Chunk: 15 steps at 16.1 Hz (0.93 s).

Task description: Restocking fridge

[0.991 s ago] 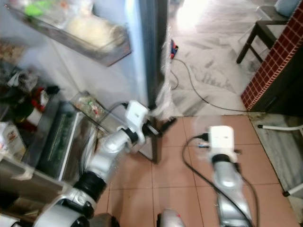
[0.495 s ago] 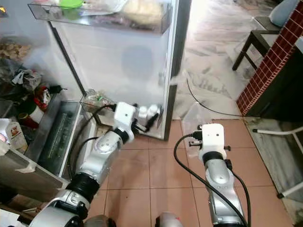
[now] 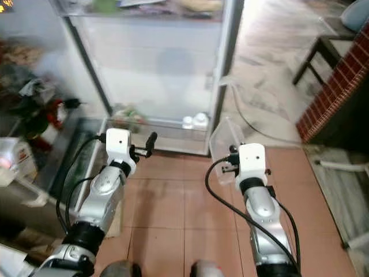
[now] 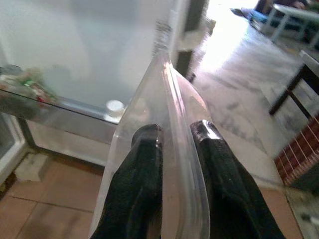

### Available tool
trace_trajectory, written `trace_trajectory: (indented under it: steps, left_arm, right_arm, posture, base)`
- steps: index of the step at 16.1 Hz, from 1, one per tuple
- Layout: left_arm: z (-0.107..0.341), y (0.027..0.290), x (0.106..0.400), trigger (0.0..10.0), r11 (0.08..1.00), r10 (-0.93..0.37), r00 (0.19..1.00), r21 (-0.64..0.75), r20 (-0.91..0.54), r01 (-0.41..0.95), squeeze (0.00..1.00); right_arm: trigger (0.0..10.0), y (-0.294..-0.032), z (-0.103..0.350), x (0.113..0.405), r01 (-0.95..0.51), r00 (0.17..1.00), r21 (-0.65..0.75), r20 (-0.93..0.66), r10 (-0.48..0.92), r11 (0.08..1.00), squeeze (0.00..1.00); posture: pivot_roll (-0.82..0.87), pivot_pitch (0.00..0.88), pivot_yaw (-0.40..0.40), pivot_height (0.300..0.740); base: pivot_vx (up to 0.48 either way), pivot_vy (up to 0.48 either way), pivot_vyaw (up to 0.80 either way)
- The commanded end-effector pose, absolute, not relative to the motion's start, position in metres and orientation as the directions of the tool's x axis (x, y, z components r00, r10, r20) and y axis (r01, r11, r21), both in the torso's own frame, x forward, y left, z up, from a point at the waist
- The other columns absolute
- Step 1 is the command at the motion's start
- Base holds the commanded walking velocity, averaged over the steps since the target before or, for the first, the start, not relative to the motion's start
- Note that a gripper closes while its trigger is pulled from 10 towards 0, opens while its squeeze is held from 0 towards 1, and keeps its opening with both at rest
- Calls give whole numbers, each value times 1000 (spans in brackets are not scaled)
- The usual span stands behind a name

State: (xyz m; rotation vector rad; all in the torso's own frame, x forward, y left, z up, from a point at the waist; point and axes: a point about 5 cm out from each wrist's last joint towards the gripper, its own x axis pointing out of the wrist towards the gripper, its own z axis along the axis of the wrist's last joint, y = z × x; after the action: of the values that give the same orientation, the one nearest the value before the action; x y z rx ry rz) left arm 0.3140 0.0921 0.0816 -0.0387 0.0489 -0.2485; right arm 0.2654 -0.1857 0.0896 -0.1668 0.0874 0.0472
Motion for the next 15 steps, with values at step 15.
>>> trace_trajectory:
  steps: [15]
  left_arm:
    - [82, 90, 312, 10000, 974, -226, 973, -2, -51, 227, 0]
  right_arm:
    - [10000, -174, 94, 271, -153, 988, -166, -61, 144, 974, 0]
  posture:
    - [-12, 28, 8, 740]
  base:
    - [332, -50, 458]
